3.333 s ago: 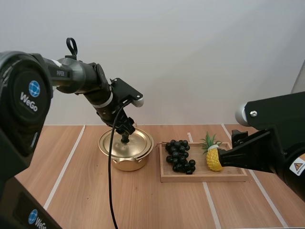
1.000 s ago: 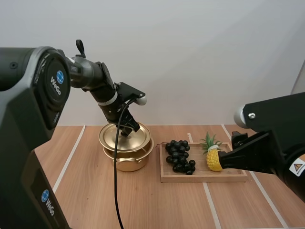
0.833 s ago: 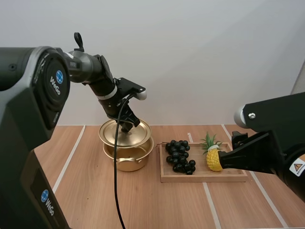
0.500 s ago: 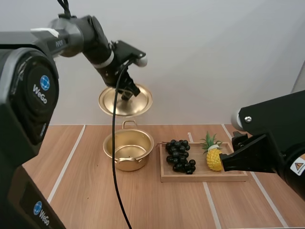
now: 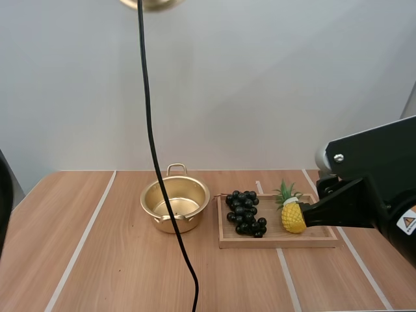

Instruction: Open the pot, put the pineapple inside, and close it

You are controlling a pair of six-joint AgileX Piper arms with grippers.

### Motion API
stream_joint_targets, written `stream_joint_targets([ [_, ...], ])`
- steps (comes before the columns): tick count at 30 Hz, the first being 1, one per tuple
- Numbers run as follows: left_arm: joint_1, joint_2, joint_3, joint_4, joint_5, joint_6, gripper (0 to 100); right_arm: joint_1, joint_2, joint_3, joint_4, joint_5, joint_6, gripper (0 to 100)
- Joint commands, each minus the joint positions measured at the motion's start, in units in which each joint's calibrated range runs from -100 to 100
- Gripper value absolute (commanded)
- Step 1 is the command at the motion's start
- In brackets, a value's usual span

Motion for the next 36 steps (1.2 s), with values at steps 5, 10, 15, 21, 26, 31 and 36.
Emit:
stream_joint_targets([
  [5, 0.07, -8.11, -0.76, -5.85, -25.73, -1.34, 0, -0.20, -0.13, -0.20, 0.46, -12.39, 2.25, 100],
  [10, 0.07, -13.75, -0.76, -7.53, -33.29, -1.48, 0, -0.20, -0.13, 3.38, 0.33, -25.18, 3.27, 100],
  [15, 0.07, -17.53, -0.76, -7.68, -33.70, -1.81, 0, -0.20, 3.41, 7.85, -0.44, -28.73, 3.15, 100],
  [21, 0.07, -20.32, -0.76, -7.02, -32.67, -1.81, 0, -0.20, 17.40, 10.34, -1.05, -29.12, -0.75, 100],
  [26, 0.07, -21.96, -0.76, -6.89, -28.26, -1.81, 0, -0.20, 29.89, 9.25, -9.67, -28.92, 3.24, 100],
  [31, 0.07, -23.01, -0.76, -5.08, -24.54, -1.81, 0, -0.20, 40.11, 5.17, -14.69, -29.73, 16.07, 100],
  [36, 0.07, -23.90, -0.76, -0.61, -24.34, -1.81, 0, -0.20, 47.51, 0.26, -14.58, -29.71, 20.66, 100],
])
